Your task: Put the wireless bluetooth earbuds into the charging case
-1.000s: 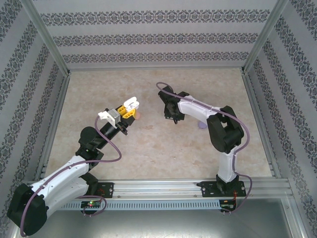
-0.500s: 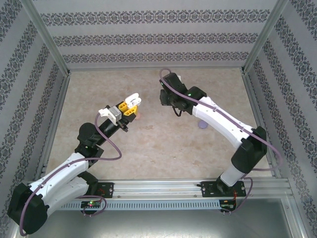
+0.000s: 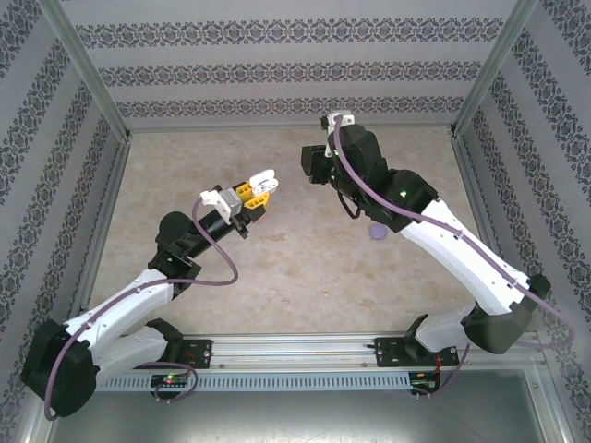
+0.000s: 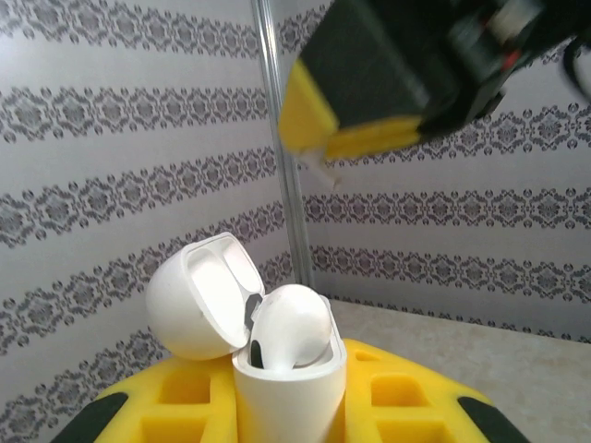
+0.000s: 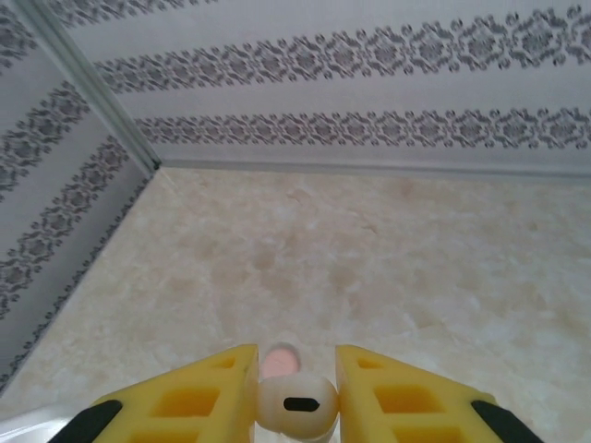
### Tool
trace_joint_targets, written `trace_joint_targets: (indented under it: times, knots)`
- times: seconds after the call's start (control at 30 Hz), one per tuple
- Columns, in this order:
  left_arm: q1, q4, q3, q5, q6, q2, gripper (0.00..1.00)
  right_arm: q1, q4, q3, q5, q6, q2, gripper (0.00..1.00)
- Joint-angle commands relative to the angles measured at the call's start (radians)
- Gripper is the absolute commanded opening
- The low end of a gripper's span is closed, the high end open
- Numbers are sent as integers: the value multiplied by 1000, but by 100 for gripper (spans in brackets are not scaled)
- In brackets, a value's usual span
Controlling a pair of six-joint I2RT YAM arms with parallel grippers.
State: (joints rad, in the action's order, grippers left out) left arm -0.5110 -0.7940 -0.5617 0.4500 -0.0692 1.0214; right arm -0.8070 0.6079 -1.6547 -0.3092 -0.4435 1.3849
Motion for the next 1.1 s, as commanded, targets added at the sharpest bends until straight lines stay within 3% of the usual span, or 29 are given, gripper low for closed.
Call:
trace_joint_targets:
  times: [0.0, 0.37, 1.07]
  knots:
    - [-11, -75, -48, 43, 34, 38, 0, -25, -59, -5, -23, 70, -35, 28]
    - [-27, -155, -125, 95, 81, 147, 0, -71, -241, 125, 60, 180, -91, 28]
    - [-41, -163, -146, 100, 70, 154, 0, -78, -278, 171, 107, 146, -66, 28]
